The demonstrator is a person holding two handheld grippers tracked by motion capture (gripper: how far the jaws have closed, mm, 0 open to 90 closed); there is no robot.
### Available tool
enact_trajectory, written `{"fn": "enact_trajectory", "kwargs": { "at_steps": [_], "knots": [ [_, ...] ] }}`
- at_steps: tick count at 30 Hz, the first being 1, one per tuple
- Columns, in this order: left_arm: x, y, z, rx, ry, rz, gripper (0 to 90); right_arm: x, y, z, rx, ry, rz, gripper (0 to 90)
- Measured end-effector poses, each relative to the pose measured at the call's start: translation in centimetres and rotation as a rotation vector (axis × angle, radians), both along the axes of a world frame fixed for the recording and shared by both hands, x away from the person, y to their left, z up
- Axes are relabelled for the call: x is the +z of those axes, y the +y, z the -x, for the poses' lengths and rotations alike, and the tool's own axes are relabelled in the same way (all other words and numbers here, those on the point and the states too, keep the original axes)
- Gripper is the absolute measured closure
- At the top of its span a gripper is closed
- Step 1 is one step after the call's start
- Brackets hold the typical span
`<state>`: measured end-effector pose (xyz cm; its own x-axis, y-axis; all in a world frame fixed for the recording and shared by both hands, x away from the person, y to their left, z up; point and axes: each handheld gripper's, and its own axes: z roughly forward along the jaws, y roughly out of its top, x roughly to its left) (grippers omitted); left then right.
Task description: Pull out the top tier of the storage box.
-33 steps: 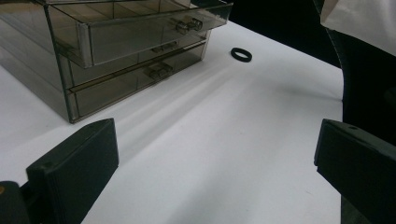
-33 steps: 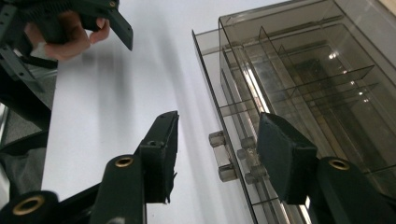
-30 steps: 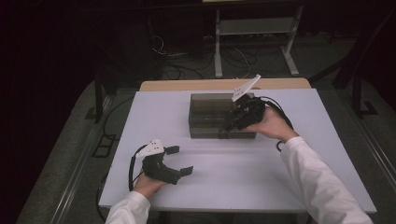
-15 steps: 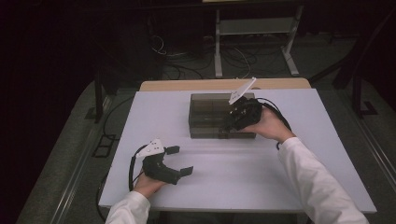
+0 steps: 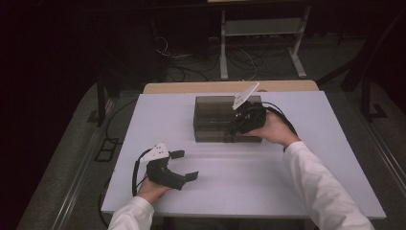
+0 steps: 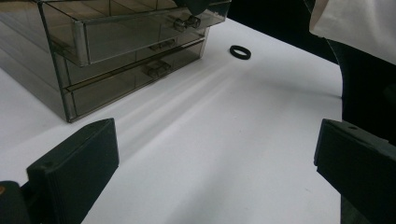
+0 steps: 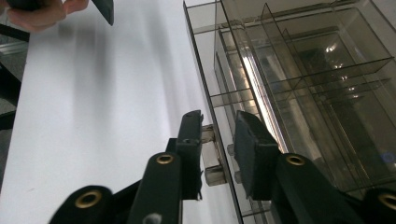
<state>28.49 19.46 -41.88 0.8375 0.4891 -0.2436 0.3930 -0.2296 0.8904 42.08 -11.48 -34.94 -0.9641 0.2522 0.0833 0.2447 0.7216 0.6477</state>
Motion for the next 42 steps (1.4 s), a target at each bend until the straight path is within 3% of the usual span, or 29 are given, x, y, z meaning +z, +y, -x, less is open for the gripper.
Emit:
{"fn": "enact_trajectory", "kwargs": {
  "at_steps": [11, 42],
  "knots": [
    [-0.04, -0.07, 0.01, -0.003, 0.000, -0.004, 0.0, -0.60, 0.27, -0.17, 0.014, 0.002, 0.018, 81.8],
    [-0.05, -0.08, -0.01, -0.005, 0.001, -0.006, 0.0, -0.88, 0.05, 0.75, 0.044, 0.009, -0.010, 84.1]
  ]
}}
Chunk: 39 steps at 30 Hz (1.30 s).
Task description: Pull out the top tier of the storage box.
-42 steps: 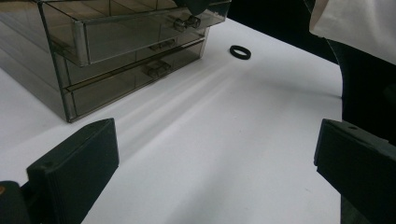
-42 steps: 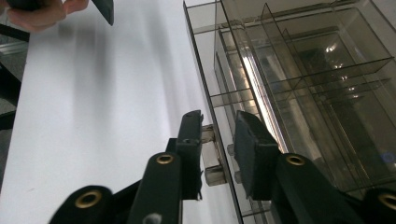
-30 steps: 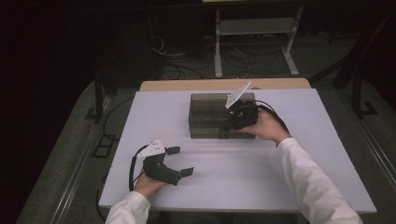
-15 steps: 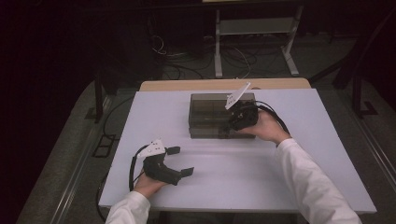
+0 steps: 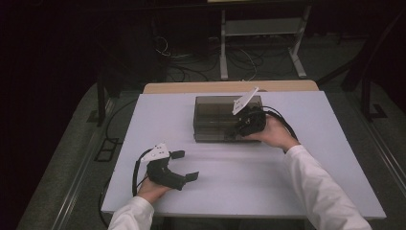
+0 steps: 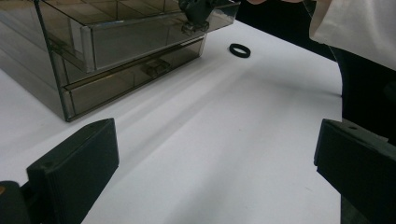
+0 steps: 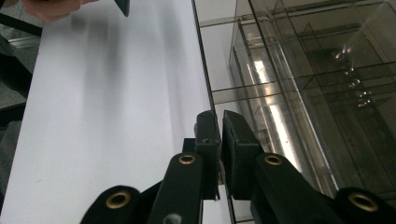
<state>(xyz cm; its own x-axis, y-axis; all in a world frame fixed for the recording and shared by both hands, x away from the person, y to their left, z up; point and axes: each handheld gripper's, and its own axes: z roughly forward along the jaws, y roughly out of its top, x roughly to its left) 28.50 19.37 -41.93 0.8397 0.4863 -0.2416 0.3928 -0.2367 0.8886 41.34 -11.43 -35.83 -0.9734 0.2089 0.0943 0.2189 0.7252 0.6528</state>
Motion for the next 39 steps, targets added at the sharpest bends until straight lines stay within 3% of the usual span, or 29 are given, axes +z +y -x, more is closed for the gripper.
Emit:
{"fn": "enact_trajectory", "kwargs": {
  "at_steps": [39],
  "knots": [
    [0.0, 0.0, 0.0, 0.001, 0.002, 0.000, 0.0, -0.3, 0.1, 2.6, 0.058, -0.002, -0.010, 85.0]
  ]
}}
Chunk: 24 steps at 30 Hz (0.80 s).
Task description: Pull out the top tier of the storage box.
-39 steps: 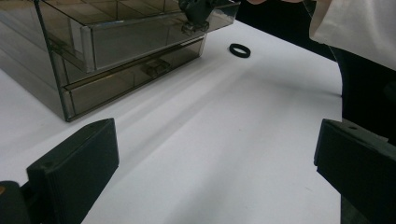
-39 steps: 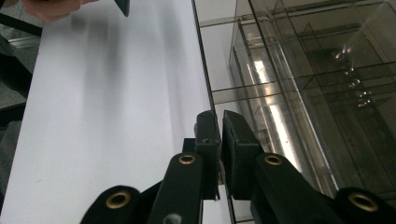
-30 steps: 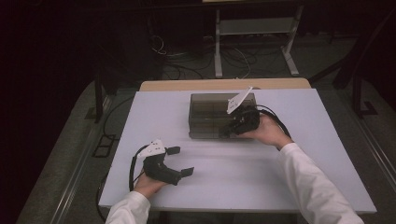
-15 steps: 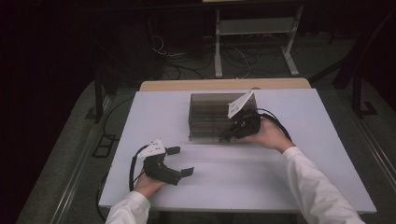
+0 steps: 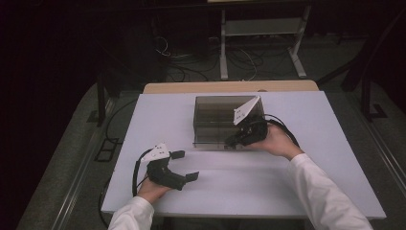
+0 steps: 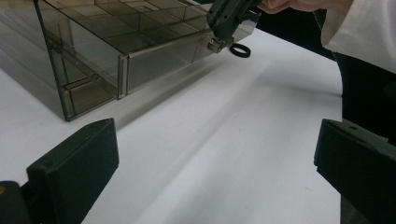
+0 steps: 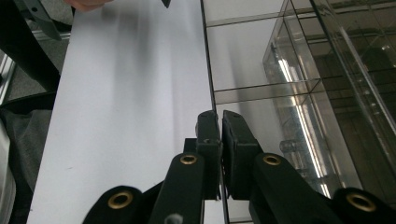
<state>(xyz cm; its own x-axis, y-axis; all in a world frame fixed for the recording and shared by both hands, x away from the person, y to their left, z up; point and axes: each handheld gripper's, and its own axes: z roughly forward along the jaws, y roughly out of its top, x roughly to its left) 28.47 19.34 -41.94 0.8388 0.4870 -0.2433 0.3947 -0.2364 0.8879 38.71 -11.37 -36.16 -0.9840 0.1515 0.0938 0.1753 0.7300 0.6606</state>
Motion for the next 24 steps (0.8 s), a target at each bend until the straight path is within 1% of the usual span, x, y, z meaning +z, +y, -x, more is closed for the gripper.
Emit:
{"fn": "enact_trajectory", "kwargs": {
  "at_steps": [1, 13, 24],
  "knots": [
    [0.00, 0.00, 0.00, 0.000, 0.000, 0.000, 0.0, -0.04, 0.01, 0.14, -0.002, 0.007, -0.002, 85.0],
    [-0.02, -0.01, -0.02, -0.001, 0.000, -0.002, 0.0, -0.22, -0.28, 0.53, 0.003, 0.002, -0.011, 85.0],
    [-0.02, -0.03, -0.01, -0.001, -0.001, -0.004, 0.0, -0.30, -0.33, 0.95, 0.024, 0.005, -0.001, 85.2]
  ]
}}
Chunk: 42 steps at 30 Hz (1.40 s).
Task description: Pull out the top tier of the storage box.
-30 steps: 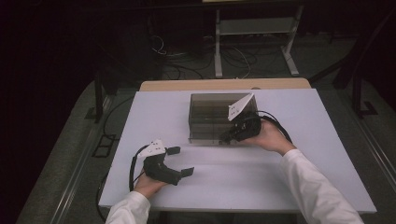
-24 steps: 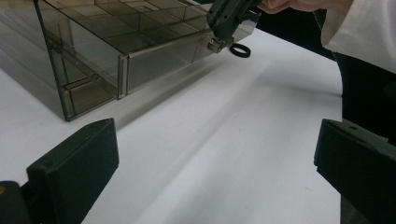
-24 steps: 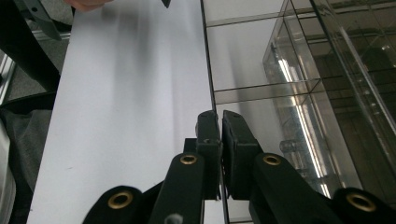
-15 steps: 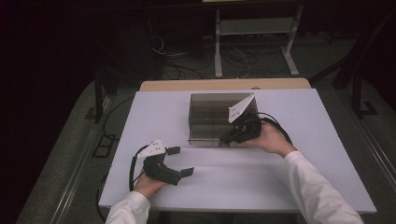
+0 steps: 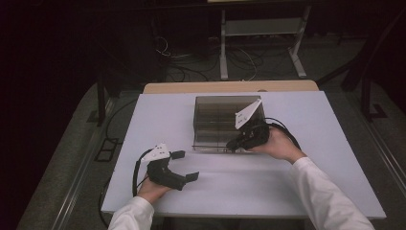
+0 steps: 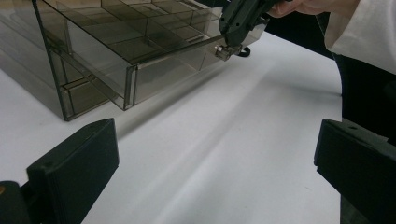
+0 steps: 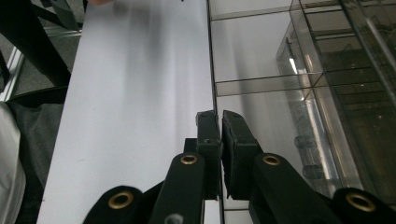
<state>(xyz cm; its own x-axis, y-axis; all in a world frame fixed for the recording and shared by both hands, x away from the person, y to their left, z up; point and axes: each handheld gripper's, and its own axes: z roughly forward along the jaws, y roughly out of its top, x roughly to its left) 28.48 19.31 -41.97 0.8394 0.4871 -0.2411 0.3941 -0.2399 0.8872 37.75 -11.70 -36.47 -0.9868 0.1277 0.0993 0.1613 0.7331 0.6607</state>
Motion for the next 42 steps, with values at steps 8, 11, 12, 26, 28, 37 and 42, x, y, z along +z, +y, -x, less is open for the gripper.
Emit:
{"fn": "enact_trajectory", "kwargs": {
  "at_steps": [8, 11, 12, 26, 28, 37, 42],
  "knots": [
    [0.0, 0.0, 0.0, 0.000, 0.001, 0.002, 0.0, -0.1, 0.1, 0.4, 0.011, 0.000, 0.003, 85.2],
    [0.0, 0.0, 0.0, 0.000, 0.000, 0.002, 0.0, 0.0, 0.0, 0.3, 0.006, 0.009, 0.001, 84.9],
    [0.0, 0.0, 0.0, 0.000, 0.000, 0.002, 0.0, 0.0, 0.0, 0.3, 0.006, 0.009, 0.001, 84.9],
    [0.0, 0.0, 0.0, 0.001, 0.000, 0.002, 0.0, 1.0, -1.1, 0.3, -0.057, 0.000, -0.038, 74.8],
    [0.0, 0.0, 0.0, 0.001, 0.000, 0.002, 0.0, 1.3, -1.3, 0.4, -0.070, -0.001, -0.043, 73.2],
    [0.0, 0.0, 0.0, 0.002, -0.002, 0.003, 0.0, 2.8, -2.6, 0.8, -0.114, -0.030, -0.077, 66.2],
    [0.0, 0.0, 0.0, 0.002, -0.002, 0.004, 0.0, 3.3, -3.3, 1.0, -0.137, -0.040, -0.085, 62.5]
  ]
}}
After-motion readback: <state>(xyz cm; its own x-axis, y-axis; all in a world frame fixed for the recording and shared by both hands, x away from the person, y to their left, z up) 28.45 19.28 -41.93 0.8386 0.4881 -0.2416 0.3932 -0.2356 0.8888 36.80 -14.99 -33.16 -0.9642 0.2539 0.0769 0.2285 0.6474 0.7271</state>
